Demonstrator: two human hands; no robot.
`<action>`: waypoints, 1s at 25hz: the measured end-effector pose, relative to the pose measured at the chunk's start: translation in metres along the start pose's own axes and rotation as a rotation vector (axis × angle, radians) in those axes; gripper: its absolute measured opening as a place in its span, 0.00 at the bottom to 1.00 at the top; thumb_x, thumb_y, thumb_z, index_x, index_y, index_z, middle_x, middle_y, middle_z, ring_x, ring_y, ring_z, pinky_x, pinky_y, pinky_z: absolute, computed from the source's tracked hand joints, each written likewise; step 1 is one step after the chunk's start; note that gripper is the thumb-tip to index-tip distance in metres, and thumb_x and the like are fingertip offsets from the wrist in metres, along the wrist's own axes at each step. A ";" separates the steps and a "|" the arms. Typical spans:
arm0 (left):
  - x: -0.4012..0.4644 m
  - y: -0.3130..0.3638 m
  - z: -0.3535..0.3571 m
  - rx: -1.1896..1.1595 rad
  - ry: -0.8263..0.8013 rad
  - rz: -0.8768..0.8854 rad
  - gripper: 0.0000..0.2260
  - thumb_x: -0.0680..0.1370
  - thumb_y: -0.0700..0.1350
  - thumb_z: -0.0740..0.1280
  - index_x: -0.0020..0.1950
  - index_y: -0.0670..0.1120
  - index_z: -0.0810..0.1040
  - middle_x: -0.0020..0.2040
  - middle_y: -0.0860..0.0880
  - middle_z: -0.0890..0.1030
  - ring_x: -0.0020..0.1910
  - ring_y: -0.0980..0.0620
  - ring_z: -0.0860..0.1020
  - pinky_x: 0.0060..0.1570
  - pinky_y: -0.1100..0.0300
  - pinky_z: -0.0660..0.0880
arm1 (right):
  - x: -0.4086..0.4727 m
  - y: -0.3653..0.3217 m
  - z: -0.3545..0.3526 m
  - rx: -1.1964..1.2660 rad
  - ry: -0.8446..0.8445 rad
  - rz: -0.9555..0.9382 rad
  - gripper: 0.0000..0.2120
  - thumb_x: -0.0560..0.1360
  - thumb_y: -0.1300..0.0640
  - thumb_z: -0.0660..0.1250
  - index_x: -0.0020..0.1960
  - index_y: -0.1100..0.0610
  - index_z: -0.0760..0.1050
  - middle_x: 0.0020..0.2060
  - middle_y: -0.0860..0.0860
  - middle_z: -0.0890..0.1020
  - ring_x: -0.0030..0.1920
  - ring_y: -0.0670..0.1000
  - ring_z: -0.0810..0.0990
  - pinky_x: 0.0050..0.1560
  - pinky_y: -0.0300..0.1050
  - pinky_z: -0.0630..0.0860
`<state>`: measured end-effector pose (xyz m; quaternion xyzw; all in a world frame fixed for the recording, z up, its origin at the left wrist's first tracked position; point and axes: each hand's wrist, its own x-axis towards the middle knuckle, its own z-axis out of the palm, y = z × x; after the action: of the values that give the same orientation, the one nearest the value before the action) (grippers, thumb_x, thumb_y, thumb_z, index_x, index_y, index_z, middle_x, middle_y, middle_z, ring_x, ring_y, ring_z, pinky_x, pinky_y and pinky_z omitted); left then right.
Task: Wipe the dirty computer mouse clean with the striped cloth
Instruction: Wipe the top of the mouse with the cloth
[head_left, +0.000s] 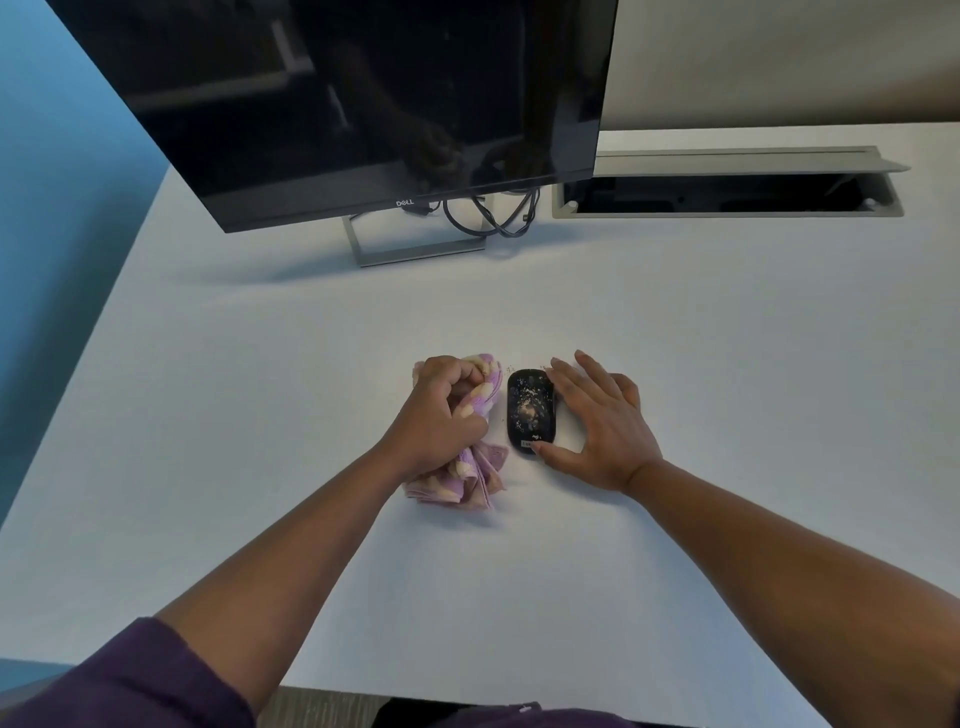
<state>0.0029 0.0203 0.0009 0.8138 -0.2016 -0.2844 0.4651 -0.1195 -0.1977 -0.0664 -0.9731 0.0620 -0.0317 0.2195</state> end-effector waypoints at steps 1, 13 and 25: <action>0.002 -0.001 0.001 -0.005 0.002 0.006 0.17 0.67 0.41 0.67 0.54 0.53 0.77 0.57 0.60 0.70 0.54 0.57 0.78 0.51 0.72 0.72 | 0.000 0.000 0.001 0.000 0.003 -0.002 0.46 0.70 0.27 0.63 0.80 0.52 0.63 0.79 0.47 0.67 0.82 0.53 0.54 0.76 0.60 0.57; 0.029 -0.003 0.009 0.188 -0.088 0.008 0.24 0.72 0.36 0.69 0.67 0.50 0.80 0.65 0.55 0.71 0.66 0.59 0.66 0.65 0.70 0.62 | 0.003 0.003 0.007 -0.005 0.025 0.006 0.47 0.70 0.22 0.61 0.78 0.52 0.67 0.77 0.47 0.71 0.81 0.55 0.58 0.74 0.61 0.60; 0.038 -0.004 0.018 0.397 -0.148 0.016 0.22 0.71 0.44 0.67 0.65 0.54 0.82 0.77 0.55 0.63 0.71 0.56 0.66 0.65 0.58 0.67 | 0.003 0.002 0.008 -0.030 0.021 0.009 0.46 0.69 0.24 0.65 0.78 0.52 0.68 0.77 0.47 0.71 0.81 0.56 0.59 0.74 0.61 0.60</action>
<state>0.0196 -0.0117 -0.0206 0.8647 -0.2938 -0.2943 0.2817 -0.1157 -0.1965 -0.0747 -0.9756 0.0693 -0.0399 0.2044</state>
